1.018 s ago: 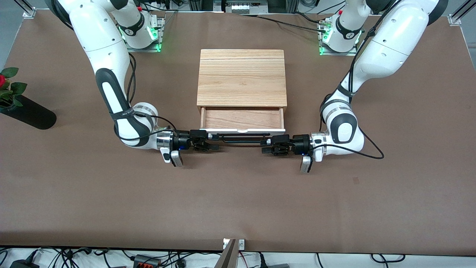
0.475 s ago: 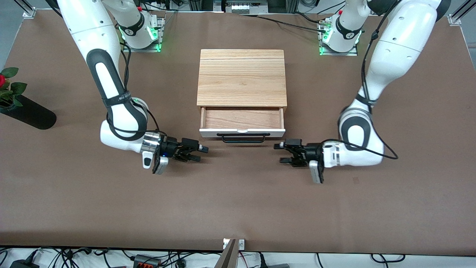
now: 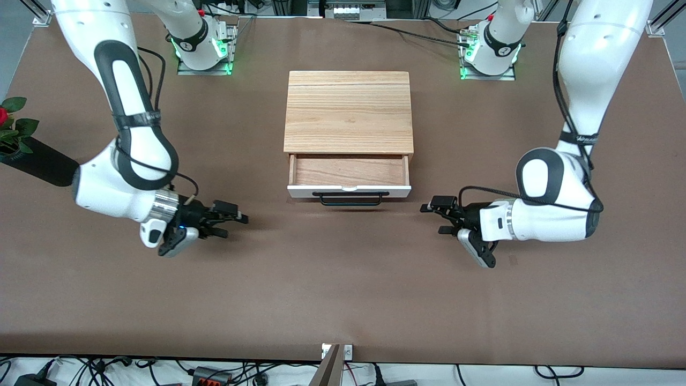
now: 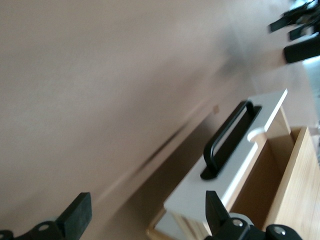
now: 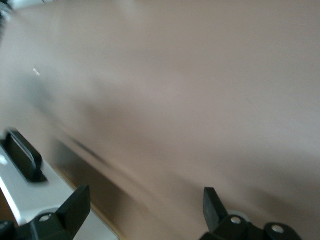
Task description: Pull top drawer with both arms simultaneously
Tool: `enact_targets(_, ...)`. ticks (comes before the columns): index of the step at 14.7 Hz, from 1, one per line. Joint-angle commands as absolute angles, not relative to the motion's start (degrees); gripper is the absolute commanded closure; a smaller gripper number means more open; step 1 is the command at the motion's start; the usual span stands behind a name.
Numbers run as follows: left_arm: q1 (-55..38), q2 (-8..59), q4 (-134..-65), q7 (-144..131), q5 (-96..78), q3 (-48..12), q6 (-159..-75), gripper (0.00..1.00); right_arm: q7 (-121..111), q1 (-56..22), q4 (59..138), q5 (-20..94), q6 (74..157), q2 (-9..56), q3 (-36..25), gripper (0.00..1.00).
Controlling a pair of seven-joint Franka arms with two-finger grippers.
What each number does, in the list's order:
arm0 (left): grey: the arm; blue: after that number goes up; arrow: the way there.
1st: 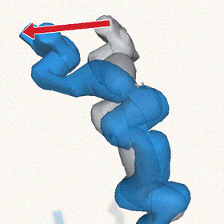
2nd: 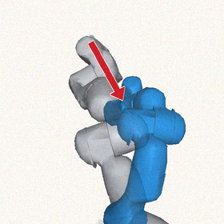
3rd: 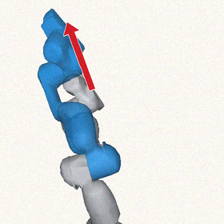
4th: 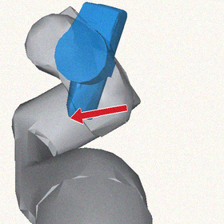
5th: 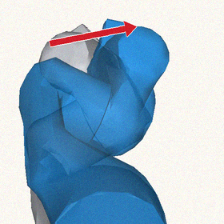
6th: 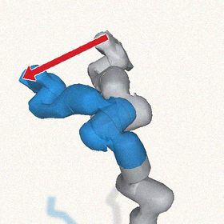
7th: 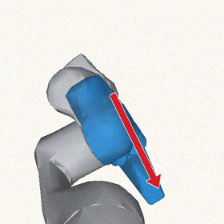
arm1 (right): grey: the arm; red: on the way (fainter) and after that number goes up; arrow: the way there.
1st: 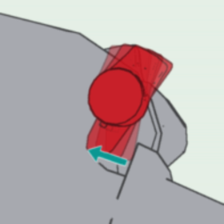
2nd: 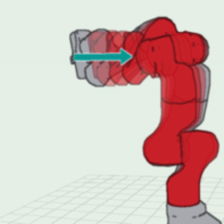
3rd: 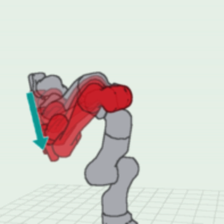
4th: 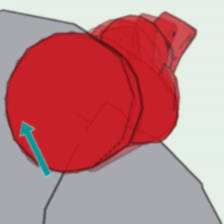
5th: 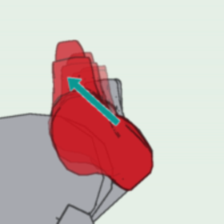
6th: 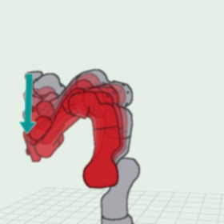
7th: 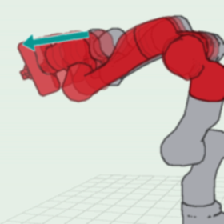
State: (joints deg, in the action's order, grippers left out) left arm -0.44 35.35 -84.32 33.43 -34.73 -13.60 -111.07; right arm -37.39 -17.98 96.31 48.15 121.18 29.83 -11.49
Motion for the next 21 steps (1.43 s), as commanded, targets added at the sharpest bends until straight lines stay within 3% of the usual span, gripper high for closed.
enact_targets(1,-0.27,31.39,-85.34,29.80,-27.97,-13.01,-108.11,0.00,-31.84,-18.45,98.00,35.99,114.98,24.62,-15.10,0.00)
enact_targets(5,1.23,29.01,-85.43,27.08,-24.54,-12.75,-104.68,0.00,-15.60,-18.46,95.99,17.09,100.41,17.33,-16.26,0.00)
enact_targets(7,1.23,26.90,-85.34,21.74,-19.71,-12.83,-103.02,0.00,-4.71,-18.72,90.12,7.00,88.92,16.70,-16.09,0.00)
enact_targets(10,2.36,25.23,-85.34,17.93,-16.09,-12.48,-100.83,0.00,3.24,-18.72,80.88,2.03,73.08,16.79,-16.00,0.00)
enact_targets(13,7.54,24.09,-84.90,17.84,-15.82,-11.87,-97.83,0.00,2.29,-15.66,74.29,1.93,65.32,16.70,-16.44,0.00)
enact_targets(17,8.35,17.25,-85.17,12.08,-10.65,-12.30,-93.79,0.00,2.89,-11.35,72.86,1.49,67.50,12.85,-13.19,0.00)
enact_targets(19,8.26,12.59,-84.73,7.39,-10.28,-12.39,-88.18,0.00,3.43,-3.64,80.55,0.79,70.99,7.32,-5.49,0.00)
enact_targets(21,8.26,9.42,-85.25,6.86,-7.14,-12.39,-84.39,0.00,2.73,1.73,91.96,-0.26,81.24,0.92,0.24,0.00)
